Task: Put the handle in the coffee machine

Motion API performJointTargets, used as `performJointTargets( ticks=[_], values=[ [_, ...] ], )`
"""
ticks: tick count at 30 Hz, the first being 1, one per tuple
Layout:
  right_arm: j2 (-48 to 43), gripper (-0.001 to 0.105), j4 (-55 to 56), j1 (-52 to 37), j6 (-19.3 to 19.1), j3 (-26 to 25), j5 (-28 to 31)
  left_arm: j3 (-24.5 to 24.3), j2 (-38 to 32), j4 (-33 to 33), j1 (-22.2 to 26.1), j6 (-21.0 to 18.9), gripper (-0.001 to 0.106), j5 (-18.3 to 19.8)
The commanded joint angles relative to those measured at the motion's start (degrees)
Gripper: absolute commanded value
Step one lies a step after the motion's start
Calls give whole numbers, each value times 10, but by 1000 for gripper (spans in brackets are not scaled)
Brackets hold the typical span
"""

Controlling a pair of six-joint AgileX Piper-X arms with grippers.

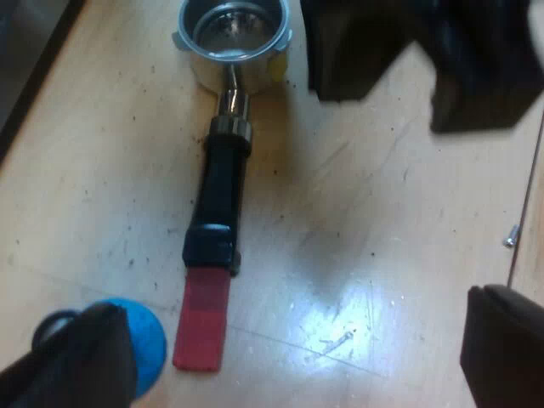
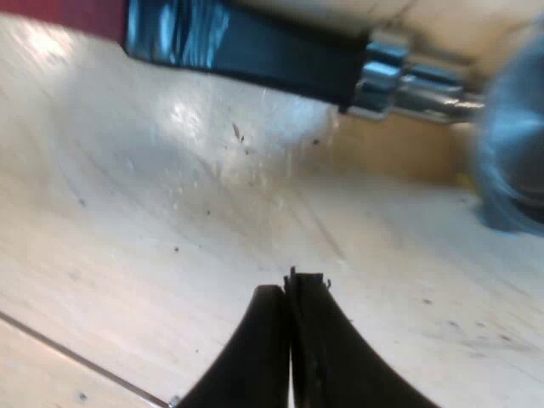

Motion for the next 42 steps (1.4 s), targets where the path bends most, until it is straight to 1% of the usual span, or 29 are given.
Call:
performJointTargets(
  ticks=[1,2,4,6,7,9,10,11,13,15,16,18,21,24,28,30,34,42],
  values=[
    [-20,2,19,1,28,-5,34,-1,-3,-21,1,7,79,9],
    [-25,8,25,1,40,-5,42,-1,-3,-32,1,8,79,9],
    [-28,24,27,-4,46,-5,36,-1,-3,-57,1,8,79,9],
    [-28,48,27,-11,53,-5,36,-1,-3,-73,1,8,79,22],
    [-28,56,27,-14,56,-5,38,-1,-3,-75,-2,5,79,24],
    [-28,81,27,-31,74,-5,45,-1,-3,-76,-16,5,79,21],
    [-28,83,27,-34,74,-5,46,-1,-3,-76,-22,5,79,20],
    [-28,85,24,-46,74,-5,45,-1,-3,-76,-32,5,79,20],
    [-28,85,23,-66,74,-5,45,-1,-3,-84,-51,1,79,17],
    [-28,85,23,-85,74,-5,45,-1,-3,-103,-64,-13,79,-2],
    [-28,85,23,-88,74,-5,45,-1,-3,-107,-66,-14,79,-3],
    [-26,85,15,-109,68,-5,45,-1,-3,-123,-66,-20,79,-4],
    [-20,85,3,-120,58,-2,45,-1,-3,-124,-66,-29,79,-4],
    [-1,85,-10,-126,32,-3,45,-1,-3,-124,-66,-29,79,-4],
    [26,85,-16,-130,29,-3,39,-1,-3,-121,-66,-38,79,-11],
    [41,85,-19,-132,20,-3,36,-1,-3,-116,-66,-44,79,-15],
    [63,85,-29,-136,12,-3,17,-1,-3,-111,-66,-44,79,-15],
    [97,85,-33,-137,8,-3,3,-1,-3,-110,-66,-44,79,-15]
  ],
)
